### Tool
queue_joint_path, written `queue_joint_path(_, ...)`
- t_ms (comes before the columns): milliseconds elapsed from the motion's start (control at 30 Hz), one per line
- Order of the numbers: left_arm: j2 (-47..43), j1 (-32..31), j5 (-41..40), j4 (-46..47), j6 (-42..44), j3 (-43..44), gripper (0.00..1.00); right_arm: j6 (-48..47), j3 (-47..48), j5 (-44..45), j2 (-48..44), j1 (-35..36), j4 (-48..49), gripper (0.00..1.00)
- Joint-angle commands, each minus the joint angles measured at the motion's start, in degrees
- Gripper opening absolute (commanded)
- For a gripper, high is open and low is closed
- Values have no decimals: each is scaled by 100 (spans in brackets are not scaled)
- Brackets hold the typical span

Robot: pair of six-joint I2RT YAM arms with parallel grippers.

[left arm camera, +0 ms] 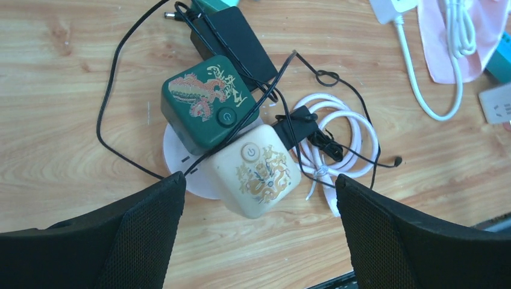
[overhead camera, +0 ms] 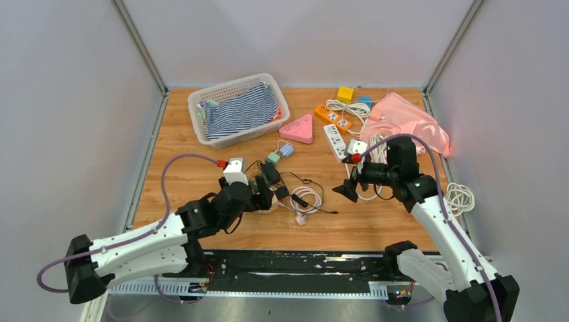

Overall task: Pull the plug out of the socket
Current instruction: Remove the plug from the socket.

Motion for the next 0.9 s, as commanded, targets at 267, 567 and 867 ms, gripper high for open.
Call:
queue_joint_path(267, 1593, -41, -373, -770, -1765, 1102, 79, -17, -83, -137, -132, -59, 26, 100)
queue_joint_path(567, 2028, -48, -700, -958, -2235, 1208, 77, -26, -92, -138, -169, -58, 27, 100)
queue_joint_path(867, 2559, -48, -683, -1236, -2456, 1502, 81, -42, -92, -129, -183, -65, 24, 100)
